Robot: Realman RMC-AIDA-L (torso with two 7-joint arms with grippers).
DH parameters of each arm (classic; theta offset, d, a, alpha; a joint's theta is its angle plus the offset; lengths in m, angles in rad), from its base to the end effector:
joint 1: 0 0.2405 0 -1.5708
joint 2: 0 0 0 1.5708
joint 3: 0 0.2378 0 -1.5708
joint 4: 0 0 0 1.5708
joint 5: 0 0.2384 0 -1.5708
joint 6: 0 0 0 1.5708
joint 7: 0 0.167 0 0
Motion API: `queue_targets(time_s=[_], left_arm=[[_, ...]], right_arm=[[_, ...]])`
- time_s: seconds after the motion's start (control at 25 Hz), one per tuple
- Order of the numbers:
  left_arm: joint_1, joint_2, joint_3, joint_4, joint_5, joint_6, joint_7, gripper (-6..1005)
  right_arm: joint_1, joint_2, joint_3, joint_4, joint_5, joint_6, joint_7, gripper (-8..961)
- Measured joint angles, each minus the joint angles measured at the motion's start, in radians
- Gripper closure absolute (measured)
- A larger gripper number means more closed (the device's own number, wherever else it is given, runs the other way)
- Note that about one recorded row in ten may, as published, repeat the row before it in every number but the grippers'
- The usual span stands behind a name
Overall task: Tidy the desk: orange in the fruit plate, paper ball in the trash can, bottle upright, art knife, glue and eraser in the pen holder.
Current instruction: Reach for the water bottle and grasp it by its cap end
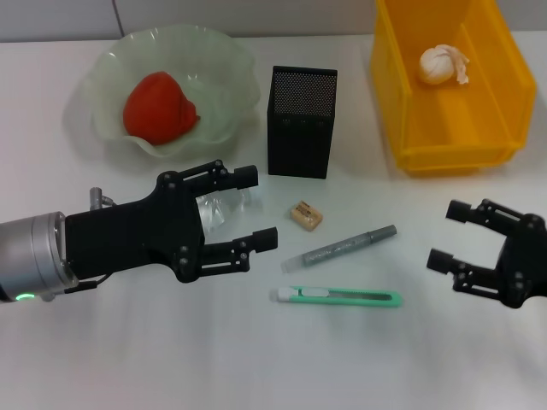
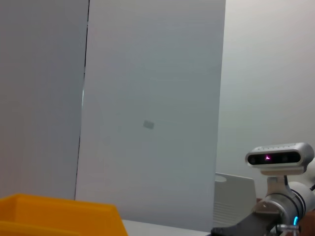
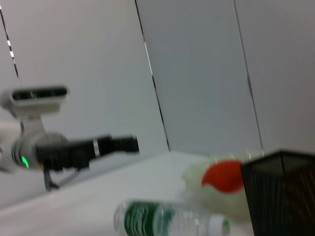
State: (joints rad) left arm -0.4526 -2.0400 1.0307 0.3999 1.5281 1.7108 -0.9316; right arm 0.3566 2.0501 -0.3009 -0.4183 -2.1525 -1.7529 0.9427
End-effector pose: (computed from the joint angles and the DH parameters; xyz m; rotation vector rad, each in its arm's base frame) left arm -0.2377 0.2961 -0.0404 -2.7334 -0.2270 -1.1258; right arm 0.3237 0.2611 -0.0081 -2.5509 0.5506 0.9049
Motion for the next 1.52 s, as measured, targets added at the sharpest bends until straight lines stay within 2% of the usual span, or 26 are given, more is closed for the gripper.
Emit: queue_targets(time_s=[0.2, 0.44, 0.56, 0.6, 0.76, 0.8, 0.84, 0.96, 1.12, 1.16, 1.2, 1.52], left_arm=[[-0.002, 0.003, 0.000, 0.000, 0.001, -0.009, -0.002, 244], [-0.010, 0.003, 0.005, 0.019, 0.003, -0.031, -0.029, 247], [-0.019, -0.001, 0.008, 0.086, 0.038, -0.081, -0.143, 248], [-0.028, -0.006, 0.005, 0.152, 0.078, -0.123, -0.247, 249], [-0.039, -0.007, 0.006, 0.221, 0.115, -0.158, -0.341, 250], [-0.058, -0.008, 0.005, 0.293, 0.177, -0.186, -0.444, 251], [-0.058, -0.008, 0.005, 0.293, 0.177, -0.186, -0.444, 251], [-0.112, -0.009, 0.000, 0.409, 0.321, -0.212, -0.594, 253], [-0.150, -0.012, -0.001, 0.461, 0.410, -0.214, -0.669, 255], [-0.171, -0.016, -0.001, 0.486, 0.460, -0.214, -0.704, 255], [-0.213, -0.024, 0.002, 0.538, 0.565, -0.214, -0.773, 256], [-0.332, -0.030, 0.018, 0.564, 0.781, -0.211, -0.892, 259]], right_arm=[[0.012, 0.008, -0.008, 0.003, -0.040, 0.070, -0.004, 145], [0.013, 0.011, -0.013, 0.004, -0.042, 0.075, -0.018, 146], [0.012, 0.012, -0.018, 0.004, -0.042, 0.073, -0.026, 146], [0.010, 0.013, -0.021, 0.004, -0.042, 0.075, -0.030, 146], [0.006, 0.014, -0.022, 0.004, -0.041, 0.076, -0.036, 147], [0.005, 0.014, -0.023, 0.004, -0.039, 0.077, -0.039, 147], [0.005, 0.014, -0.023, 0.004, -0.039, 0.077, -0.039, 147], [0.004, 0.014, -0.023, 0.004, -0.039, 0.077, -0.040, 147], [0.003, 0.014, -0.023, 0.004, -0.040, 0.077, -0.041, 147], [0.003, 0.014, -0.023, 0.004, -0.040, 0.077, -0.041, 148], [0.002, 0.015, -0.023, 0.004, -0.041, 0.078, -0.041, 148], [0.002, 0.018, -0.023, 0.004, -0.043, 0.078, -0.041, 148]])
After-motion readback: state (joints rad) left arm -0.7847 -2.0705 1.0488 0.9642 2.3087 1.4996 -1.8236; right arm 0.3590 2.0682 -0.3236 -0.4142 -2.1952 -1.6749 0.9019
